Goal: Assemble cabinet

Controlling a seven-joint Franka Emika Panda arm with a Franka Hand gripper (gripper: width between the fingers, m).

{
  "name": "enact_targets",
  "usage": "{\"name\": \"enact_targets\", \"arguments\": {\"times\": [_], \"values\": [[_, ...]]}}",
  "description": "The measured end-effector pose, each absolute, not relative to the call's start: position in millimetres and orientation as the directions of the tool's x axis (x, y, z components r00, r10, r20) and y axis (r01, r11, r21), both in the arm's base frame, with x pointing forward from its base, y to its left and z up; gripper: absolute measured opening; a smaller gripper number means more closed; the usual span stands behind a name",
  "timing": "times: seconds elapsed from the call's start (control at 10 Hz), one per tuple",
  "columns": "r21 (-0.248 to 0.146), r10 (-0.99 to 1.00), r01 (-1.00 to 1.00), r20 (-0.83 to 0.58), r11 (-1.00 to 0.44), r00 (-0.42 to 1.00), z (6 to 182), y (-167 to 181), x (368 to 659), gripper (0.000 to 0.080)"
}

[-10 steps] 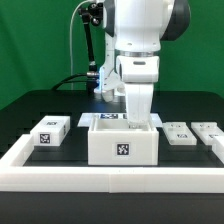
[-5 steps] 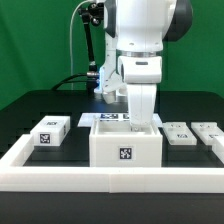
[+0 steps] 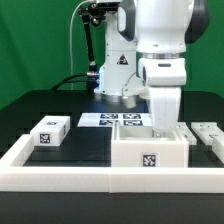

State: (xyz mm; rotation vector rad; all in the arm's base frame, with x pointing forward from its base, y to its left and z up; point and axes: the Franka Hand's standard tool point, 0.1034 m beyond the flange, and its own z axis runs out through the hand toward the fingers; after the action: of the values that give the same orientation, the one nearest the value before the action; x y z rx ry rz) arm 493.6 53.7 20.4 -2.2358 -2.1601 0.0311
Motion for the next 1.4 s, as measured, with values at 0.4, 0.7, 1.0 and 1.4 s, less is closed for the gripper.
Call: {"name": "enact_targets", "arguments": {"times": [0.4, 0.7, 1.0, 1.4], "values": [[-0.050, 0.999, 0.997, 0.005, -0.050, 0.051, 20.2, 68, 498, 0.0041], [-0.046, 1.000, 0.999, 0.016, -0.025, 0.025, 20.5, 92, 504, 0.0041], [-0.040, 1.000, 0.999, 0.023, -0.010, 0.011, 20.1, 112, 509, 0.0041], [-0.044, 1.000, 0.999, 0.021, -0.011, 0.012, 19.4, 113, 513, 0.0274]]}}
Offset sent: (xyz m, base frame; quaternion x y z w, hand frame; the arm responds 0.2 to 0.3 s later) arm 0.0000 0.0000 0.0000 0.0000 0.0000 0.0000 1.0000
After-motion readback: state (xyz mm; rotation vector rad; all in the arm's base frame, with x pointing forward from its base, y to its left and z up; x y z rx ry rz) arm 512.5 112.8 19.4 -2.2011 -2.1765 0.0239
